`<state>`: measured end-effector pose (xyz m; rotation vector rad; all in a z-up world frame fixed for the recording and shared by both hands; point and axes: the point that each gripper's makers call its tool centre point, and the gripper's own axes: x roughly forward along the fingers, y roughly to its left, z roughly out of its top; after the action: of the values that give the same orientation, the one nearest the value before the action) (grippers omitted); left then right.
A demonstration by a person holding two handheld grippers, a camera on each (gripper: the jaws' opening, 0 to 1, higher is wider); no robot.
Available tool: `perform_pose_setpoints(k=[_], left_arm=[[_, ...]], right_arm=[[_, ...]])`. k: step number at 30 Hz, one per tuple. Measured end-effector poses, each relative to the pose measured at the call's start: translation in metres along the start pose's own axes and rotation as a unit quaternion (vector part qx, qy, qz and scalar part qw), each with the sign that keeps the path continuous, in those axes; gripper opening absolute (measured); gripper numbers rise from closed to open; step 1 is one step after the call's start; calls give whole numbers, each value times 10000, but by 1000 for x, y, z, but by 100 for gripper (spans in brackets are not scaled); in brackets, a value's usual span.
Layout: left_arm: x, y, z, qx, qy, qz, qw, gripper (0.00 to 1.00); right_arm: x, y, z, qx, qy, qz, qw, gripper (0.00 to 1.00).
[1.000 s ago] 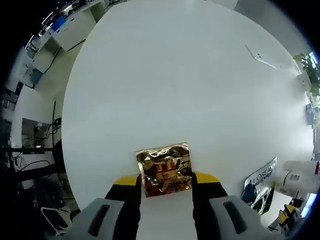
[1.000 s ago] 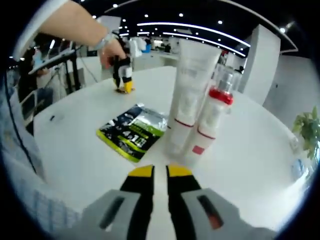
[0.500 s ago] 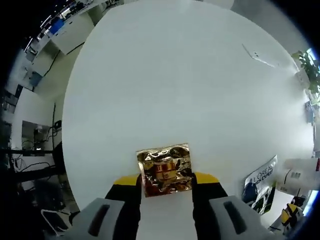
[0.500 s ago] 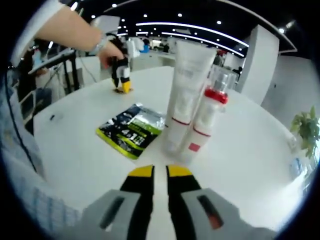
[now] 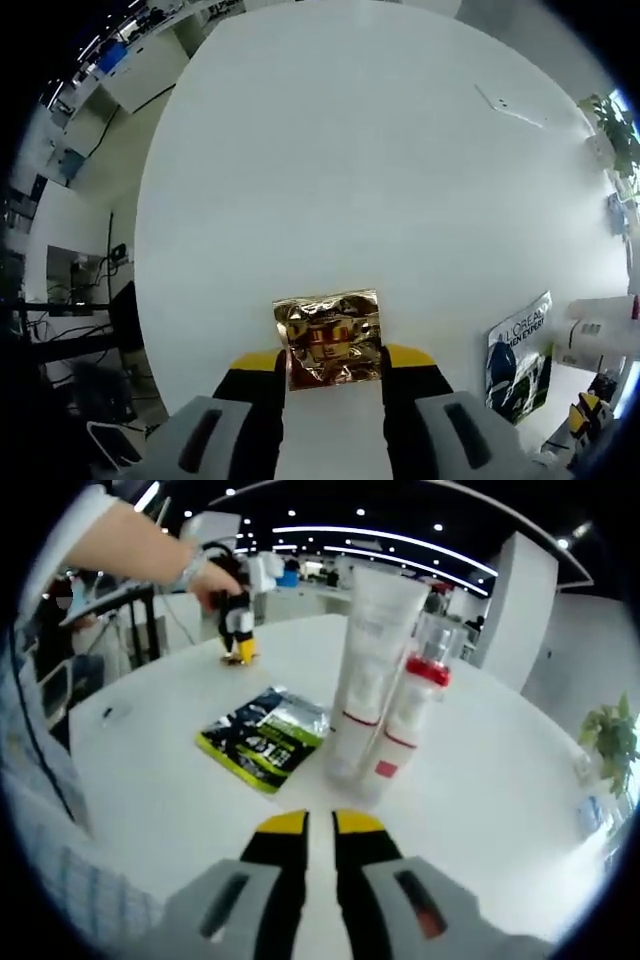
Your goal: Arrange the skincare products in the storage area until every visible bottle or jar stands upright without overlapping.
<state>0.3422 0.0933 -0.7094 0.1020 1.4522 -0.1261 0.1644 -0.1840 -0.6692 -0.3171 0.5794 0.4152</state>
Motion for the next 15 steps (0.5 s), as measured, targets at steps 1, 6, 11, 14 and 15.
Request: perform_pose_setpoints(k=[1,6,11,14,15], left_arm=[[0,0,-2,22,2,4,10000,39],[-3,-3,-11,235,-16,121,9997,39],[-5,-23,-20,215,-79,-229,9995,39],[-7,-30,-24,247,-146,-301,9991,39],[-8,-33,-26,260,-160,-338,9990,39]], right_arm=[[-1,-1,0,-3,-7,-19,10000,8],[-8,-9,-2,64,-54,-101,9999,8],[-11,-18,-8,168,-18,-161,9997,8],[-12,-22,-11,214,-3,-180,9996,8],[-12,-23,-11,224,-8,-184,9996,8]])
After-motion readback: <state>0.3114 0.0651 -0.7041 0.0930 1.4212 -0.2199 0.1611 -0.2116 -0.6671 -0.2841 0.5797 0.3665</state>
